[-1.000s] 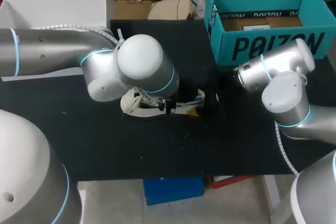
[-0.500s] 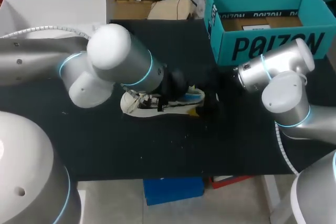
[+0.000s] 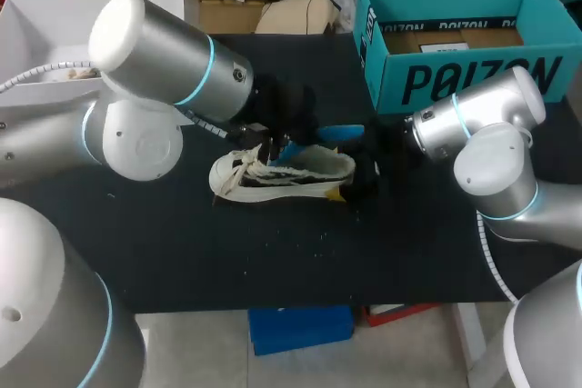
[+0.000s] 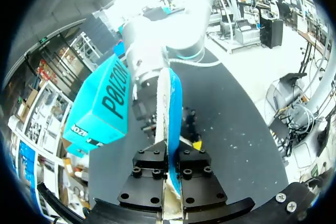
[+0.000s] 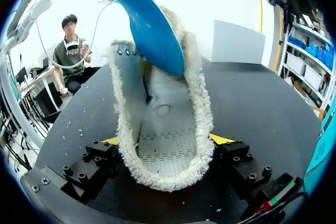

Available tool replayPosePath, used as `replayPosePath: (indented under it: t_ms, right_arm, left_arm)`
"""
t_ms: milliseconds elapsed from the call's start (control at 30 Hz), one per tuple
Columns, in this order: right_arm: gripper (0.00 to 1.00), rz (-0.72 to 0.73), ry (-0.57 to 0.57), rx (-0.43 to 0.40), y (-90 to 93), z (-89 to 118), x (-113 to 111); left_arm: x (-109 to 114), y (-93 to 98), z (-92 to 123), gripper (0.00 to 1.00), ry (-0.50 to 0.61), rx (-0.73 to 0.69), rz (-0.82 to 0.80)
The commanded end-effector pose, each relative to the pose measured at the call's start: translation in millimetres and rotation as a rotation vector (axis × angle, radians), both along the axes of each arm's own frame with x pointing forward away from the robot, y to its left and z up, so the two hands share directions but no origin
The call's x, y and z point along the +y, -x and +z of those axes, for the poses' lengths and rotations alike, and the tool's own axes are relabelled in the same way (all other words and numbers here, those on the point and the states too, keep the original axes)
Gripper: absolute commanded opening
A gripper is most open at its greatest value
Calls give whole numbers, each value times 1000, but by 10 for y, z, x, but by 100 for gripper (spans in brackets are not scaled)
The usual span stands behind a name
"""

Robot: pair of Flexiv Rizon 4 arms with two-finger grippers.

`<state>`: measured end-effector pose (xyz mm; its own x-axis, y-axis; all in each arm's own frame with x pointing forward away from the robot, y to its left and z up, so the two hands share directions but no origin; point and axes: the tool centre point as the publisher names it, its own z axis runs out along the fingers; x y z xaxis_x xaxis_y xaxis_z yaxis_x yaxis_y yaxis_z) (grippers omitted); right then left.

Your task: Take the shoe out of the shoebox, open the shoe tongue, remove and reinsert the insole, then place the shoe into the shoebox

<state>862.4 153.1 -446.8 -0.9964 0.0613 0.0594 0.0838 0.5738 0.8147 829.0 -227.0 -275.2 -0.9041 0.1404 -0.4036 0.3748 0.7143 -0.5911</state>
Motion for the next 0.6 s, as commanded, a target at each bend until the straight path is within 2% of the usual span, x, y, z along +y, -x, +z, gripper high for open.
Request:
replayPosePath:
  t_ms: [33, 200, 367, 600]
  right_arm:
    - [0, 0, 1, 2, -19, -20, -4]
    - [0, 0, 1, 2, -19, -20, -4]
    - [0, 0, 1, 2, -19, -20, -4]
    - [0, 0, 1, 2, -19, -20, -4]
  left_arm:
    - [-25, 34, 309, 0, -16, 10, -13]
    - [-75, 39, 715, 0, 9, 71, -55]
    - [-24, 77, 1155, 0, 42, 116, -178]
    - [-24, 77, 1155, 0, 42, 116, -178]
